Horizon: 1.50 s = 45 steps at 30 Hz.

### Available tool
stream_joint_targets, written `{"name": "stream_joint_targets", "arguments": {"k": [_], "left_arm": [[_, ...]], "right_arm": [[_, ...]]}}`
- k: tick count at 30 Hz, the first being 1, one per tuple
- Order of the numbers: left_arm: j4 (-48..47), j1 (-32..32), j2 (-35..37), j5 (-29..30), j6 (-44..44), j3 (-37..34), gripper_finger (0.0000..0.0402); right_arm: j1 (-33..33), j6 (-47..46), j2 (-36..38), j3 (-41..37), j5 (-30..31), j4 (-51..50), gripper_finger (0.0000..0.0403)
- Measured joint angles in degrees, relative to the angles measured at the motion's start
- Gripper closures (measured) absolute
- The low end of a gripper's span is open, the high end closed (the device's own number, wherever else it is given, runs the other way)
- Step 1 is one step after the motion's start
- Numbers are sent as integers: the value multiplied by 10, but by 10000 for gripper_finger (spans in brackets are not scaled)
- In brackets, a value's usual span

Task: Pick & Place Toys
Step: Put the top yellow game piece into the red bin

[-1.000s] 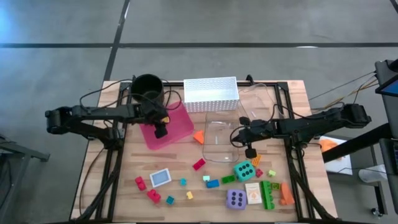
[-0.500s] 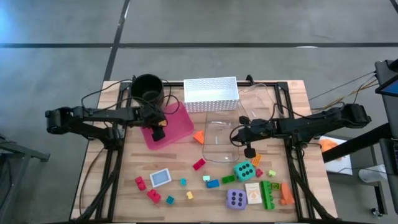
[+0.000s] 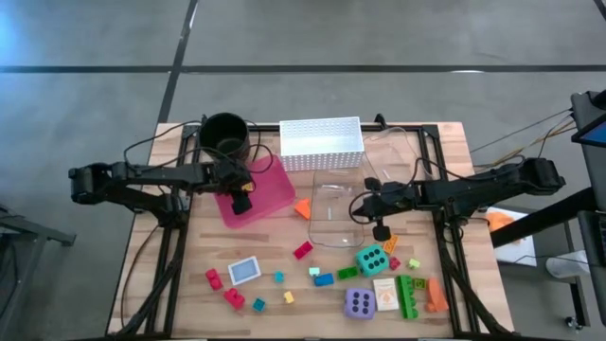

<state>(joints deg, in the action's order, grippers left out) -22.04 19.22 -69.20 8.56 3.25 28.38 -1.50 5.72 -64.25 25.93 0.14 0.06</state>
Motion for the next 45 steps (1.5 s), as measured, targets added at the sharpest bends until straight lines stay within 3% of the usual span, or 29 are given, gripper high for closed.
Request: {"name": "stream_joint_targets", "arguments": {"k": [40, 45], "left_arm": [[-1, 0, 0, -29, -16, 0, 223], [-1, 0, 0, -41, -8, 0, 190]], "right_arm": [[0, 3, 0, 0, -1, 2, 394], [0, 3, 0, 0, -1, 2, 394]]}}
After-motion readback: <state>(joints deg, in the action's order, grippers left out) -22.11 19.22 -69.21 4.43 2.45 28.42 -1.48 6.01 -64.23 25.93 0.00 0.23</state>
